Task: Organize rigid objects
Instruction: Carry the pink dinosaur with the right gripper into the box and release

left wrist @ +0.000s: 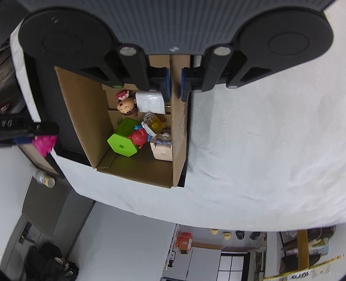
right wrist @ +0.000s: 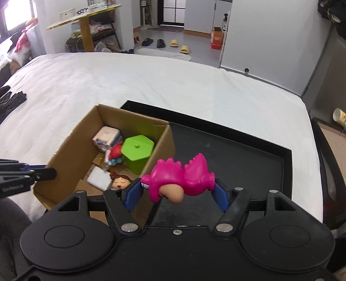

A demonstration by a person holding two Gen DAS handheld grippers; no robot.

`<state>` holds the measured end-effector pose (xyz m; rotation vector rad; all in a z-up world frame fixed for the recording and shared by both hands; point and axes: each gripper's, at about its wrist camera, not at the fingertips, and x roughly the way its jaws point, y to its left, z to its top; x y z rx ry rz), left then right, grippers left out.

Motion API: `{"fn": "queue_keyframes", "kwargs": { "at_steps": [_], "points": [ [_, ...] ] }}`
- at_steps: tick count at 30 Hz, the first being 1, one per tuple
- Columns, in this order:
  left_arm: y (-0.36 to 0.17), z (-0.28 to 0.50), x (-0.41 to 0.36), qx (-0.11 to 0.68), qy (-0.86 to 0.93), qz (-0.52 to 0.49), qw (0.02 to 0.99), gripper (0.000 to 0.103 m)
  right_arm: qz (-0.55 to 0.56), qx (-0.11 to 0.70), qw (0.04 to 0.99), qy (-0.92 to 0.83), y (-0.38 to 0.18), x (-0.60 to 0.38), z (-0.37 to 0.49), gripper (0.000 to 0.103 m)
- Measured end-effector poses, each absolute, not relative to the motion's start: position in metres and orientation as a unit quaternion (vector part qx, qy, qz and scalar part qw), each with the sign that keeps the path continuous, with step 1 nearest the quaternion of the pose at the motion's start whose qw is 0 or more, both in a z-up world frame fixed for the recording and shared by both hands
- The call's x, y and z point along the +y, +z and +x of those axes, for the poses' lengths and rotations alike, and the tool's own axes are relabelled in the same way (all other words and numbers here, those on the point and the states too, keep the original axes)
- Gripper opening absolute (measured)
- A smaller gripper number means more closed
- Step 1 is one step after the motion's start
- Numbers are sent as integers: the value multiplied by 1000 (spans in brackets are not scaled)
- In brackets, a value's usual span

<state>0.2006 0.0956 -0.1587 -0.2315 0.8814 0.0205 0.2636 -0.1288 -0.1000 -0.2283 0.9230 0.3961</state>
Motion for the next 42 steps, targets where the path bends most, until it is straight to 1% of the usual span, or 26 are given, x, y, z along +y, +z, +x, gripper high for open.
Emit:
{"fn": "queue_keyframes", "kwargs": {
  "at_steps": [4, 15, 25, 37, 42],
  "points": [
    [-159, 200, 93, 426, 11, -100, 899, 8, -118, 438, 868, 202, -92, -117, 261, 67],
    [-160, 196, 100, 425, 6, -112, 898, 8, -175, 421, 856, 243, -83, -74, 261, 68],
    [-161, 196, 103, 426, 2, -123, 896, 8, -247, 421, 831, 266, -98, -39, 270, 68],
    [-162, 197, 104, 427, 0, -127, 895, 9, -302, 429, 812, 256, -118, -25, 272, 68],
    [-163, 198, 104, 429, -2, -126, 895, 9, -301, 433, 817, 235, -120, -31, 273, 69]
  ]
}}
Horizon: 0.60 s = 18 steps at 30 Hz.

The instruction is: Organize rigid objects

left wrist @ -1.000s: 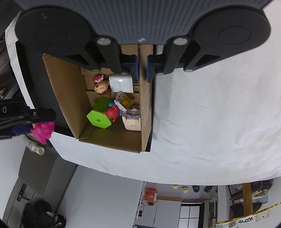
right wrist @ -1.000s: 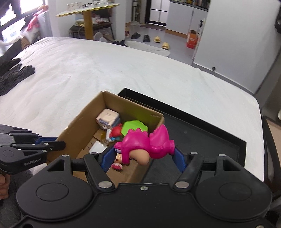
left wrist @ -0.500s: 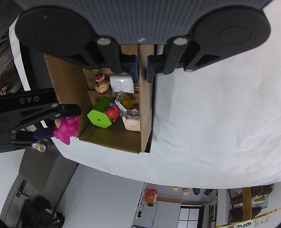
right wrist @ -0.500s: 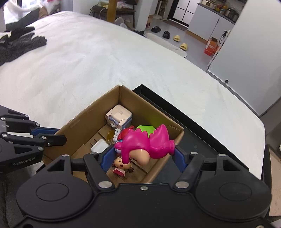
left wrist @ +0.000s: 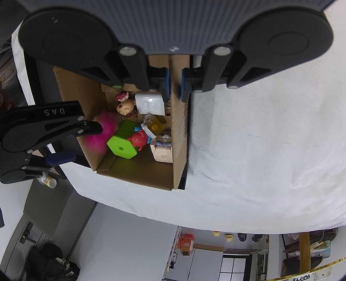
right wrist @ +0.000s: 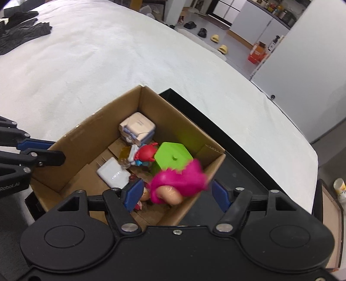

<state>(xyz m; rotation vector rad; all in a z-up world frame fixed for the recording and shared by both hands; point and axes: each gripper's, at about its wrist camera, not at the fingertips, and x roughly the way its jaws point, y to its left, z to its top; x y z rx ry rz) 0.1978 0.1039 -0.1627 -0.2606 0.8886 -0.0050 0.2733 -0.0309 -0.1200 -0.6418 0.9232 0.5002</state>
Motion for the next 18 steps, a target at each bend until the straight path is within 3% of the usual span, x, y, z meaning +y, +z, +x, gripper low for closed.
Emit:
{"fn": "queue_keyframes", "kwargs": {
  "at_steps": [18],
  "points": [
    [-164, 199, 103, 431, -1, -118, 894, 9, -225, 440, 838, 230, -100, -70, 266, 69]
  ]
}}
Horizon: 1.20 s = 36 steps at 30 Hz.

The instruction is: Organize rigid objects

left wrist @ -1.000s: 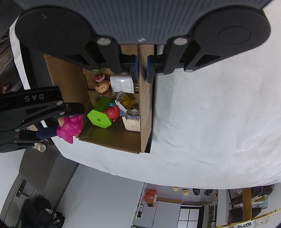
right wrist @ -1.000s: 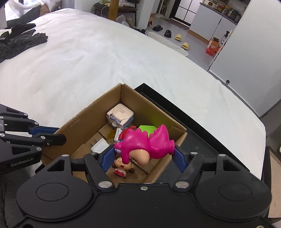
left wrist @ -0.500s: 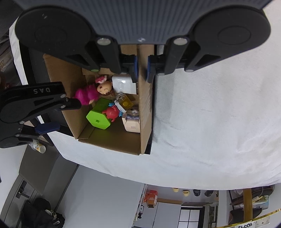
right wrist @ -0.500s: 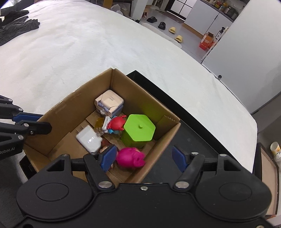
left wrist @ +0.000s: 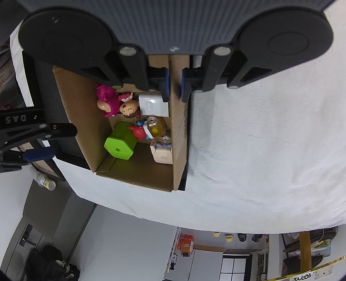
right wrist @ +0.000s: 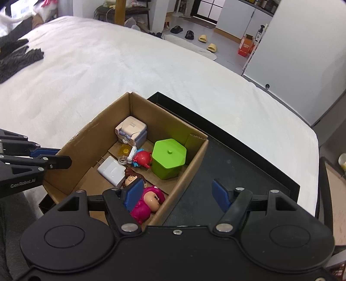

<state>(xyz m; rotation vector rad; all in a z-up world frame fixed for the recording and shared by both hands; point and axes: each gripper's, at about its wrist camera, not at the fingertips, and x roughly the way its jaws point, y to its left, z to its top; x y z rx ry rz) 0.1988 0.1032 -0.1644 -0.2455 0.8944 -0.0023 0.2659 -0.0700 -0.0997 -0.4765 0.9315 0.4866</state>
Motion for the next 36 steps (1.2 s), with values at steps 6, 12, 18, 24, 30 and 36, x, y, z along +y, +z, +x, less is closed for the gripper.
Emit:
{"fn": "queue_keyframes", "kwargs": {
  "at_steps": [6, 12, 18, 24, 30, 36],
  "points": [
    [-165, 200, 103, 432, 0, -118, 894, 9, -202, 443, 843, 228, -95, -82, 263, 69],
    [-164, 200, 104, 432, 0, -122, 894, 9, -168, 448, 849, 223, -90, -96, 260, 69],
    [-163, 204, 106, 435, -1, -129, 891, 9, -124, 450, 859, 209, -87, -114, 250, 69],
    [-159, 209, 108, 454, 3, -136, 881, 9, -64, 454, 868, 193, -83, -137, 232, 69],
    [-149, 214, 100, 469, 7, -113, 876, 9, -17, 458, 873, 169, -83, -159, 219, 69],
    [-132, 215, 95, 472, 27, -91, 876, 10, 27, 456, 877, 147, -84, -181, 209, 80]
  ]
}}
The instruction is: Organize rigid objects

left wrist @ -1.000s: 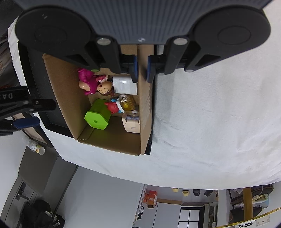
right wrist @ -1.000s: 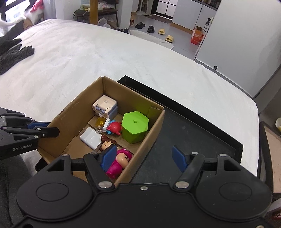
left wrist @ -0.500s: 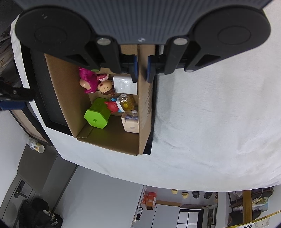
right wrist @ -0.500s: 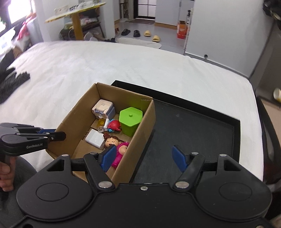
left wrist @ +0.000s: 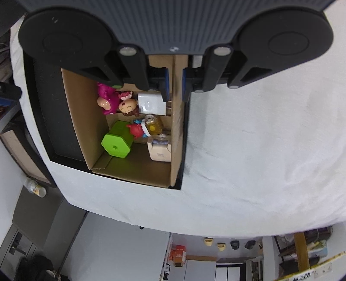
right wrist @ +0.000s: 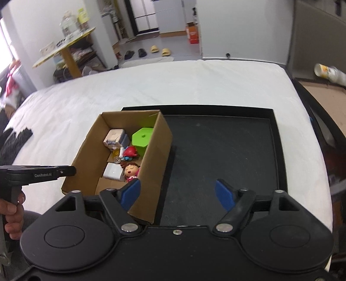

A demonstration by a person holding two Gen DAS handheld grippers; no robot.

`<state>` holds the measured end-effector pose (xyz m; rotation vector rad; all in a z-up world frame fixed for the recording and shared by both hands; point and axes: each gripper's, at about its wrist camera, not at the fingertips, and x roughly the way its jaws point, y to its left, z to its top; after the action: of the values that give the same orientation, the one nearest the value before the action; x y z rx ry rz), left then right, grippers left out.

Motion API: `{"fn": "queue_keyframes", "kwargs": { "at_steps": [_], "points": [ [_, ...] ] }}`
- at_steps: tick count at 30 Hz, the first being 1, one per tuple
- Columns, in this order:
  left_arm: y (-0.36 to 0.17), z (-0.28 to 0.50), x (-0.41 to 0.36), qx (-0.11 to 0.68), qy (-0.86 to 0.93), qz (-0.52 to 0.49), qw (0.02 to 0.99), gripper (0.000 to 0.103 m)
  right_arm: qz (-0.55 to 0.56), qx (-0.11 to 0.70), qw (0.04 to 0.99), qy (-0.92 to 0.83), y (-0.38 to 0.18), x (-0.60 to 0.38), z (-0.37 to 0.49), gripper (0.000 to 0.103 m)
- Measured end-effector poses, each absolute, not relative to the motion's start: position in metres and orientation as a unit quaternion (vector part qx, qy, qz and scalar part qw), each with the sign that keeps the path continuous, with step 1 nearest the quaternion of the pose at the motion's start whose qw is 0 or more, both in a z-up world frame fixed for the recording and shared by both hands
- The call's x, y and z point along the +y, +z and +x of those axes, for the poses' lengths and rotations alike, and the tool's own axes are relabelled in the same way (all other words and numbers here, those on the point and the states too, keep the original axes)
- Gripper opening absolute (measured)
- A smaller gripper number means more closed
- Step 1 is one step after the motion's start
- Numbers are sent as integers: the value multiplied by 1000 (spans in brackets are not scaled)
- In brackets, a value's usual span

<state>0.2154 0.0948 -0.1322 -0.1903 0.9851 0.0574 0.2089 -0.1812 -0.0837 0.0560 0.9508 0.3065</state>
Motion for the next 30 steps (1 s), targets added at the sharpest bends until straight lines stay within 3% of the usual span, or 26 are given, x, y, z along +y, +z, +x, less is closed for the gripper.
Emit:
{"fn": "queue_keyframes", "kwargs": {
  "at_steps": [4, 8, 13, 17, 30],
  "points": [
    [-124, 214, 89, 481, 20, -88, 872, 13, 41, 450, 881, 140, -82, -193, 203, 91],
    [-119, 211, 82, 490, 22, -78, 868, 24, 48, 444, 886, 125, -82, -202, 197, 103],
    [-106, 203, 75, 481, 27, -67, 874, 50, 58, 444, 888, 106, -82, -213, 191, 103],
    [-94, 197, 70, 470, 21, -63, 880, 63, 69, 442, 889, 94, -83, -221, 184, 103],
    [-48, 172, 56, 437, 0, -59, 897, 86, 66, 415, 905, 71, -63, -227, 157, 103]
  ]
}}
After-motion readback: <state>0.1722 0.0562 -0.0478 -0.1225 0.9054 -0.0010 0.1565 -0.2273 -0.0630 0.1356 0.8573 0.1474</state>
